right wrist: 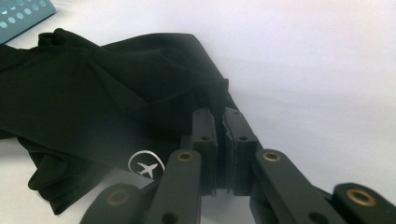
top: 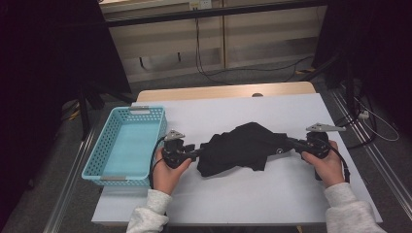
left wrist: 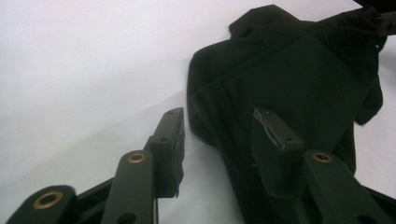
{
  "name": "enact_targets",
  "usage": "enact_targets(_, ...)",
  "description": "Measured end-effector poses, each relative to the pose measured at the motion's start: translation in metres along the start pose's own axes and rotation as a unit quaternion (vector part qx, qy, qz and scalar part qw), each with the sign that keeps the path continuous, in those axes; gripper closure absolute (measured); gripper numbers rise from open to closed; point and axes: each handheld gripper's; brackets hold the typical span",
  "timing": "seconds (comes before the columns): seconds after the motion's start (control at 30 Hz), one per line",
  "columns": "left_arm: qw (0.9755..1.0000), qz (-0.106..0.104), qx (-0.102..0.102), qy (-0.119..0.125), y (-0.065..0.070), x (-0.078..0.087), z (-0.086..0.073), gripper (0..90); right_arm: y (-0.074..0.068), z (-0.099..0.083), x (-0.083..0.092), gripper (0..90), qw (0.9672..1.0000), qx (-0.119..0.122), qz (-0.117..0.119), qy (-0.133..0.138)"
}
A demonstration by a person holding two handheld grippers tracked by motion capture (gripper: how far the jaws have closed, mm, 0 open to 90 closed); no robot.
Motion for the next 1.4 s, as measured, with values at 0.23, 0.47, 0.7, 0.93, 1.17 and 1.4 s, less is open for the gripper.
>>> enact_targets(0.23, 0.9997, -0.019, 0.013, -0.010, 0.005, -0.010, -0.001, 53.6, -0.001, 0.001, 0.001, 84.6, 0.9999, 0.002, 0.006, 0.008)
enact_targets(0.47, 0.9985, -0.041, 0.004, -0.035, 0.012, -0.013, -0.001, 86.0, -0.003, 0.001, -0.001, 83.9, 1.0000, 0.002, 0.006, 0.007)
enact_targets(0.7, 0.9995, -0.016, 0.023, 0.013, -0.007, 0.017, 0.009, 88.0, -0.003, 0.001, -0.004, 83.5, 0.9998, -0.011, 0.016, 0.009)
enact_targets(0.93, 0.9994, -0.014, 0.030, 0.009, -0.014, 0.019, 0.007, 88.0, -0.013, 0.000, -0.019, 76.4, 0.9998, -0.001, 0.019, -0.006)
enact_targets(1.17, 0.9996, -0.009, 0.025, 0.004, -0.013, 0.019, 0.007, 87.9, -0.018, 0.002, -0.025, 58.5, 0.9992, 0.005, 0.039, -0.008)
enact_targets(1.4, 0.9996, -0.013, 0.026, 0.000, -0.014, 0.018, 0.006, 87.9, -0.019, 0.000, -0.036, 65.2, 0.9989, 0.011, 0.034, -0.031)
Point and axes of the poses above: each handheld gripper's, and its own axes: x roughly backward along the jaws, z roughly out of its top, y roughly to its right, and after that the axes turned 5 degrees about z, right-handed
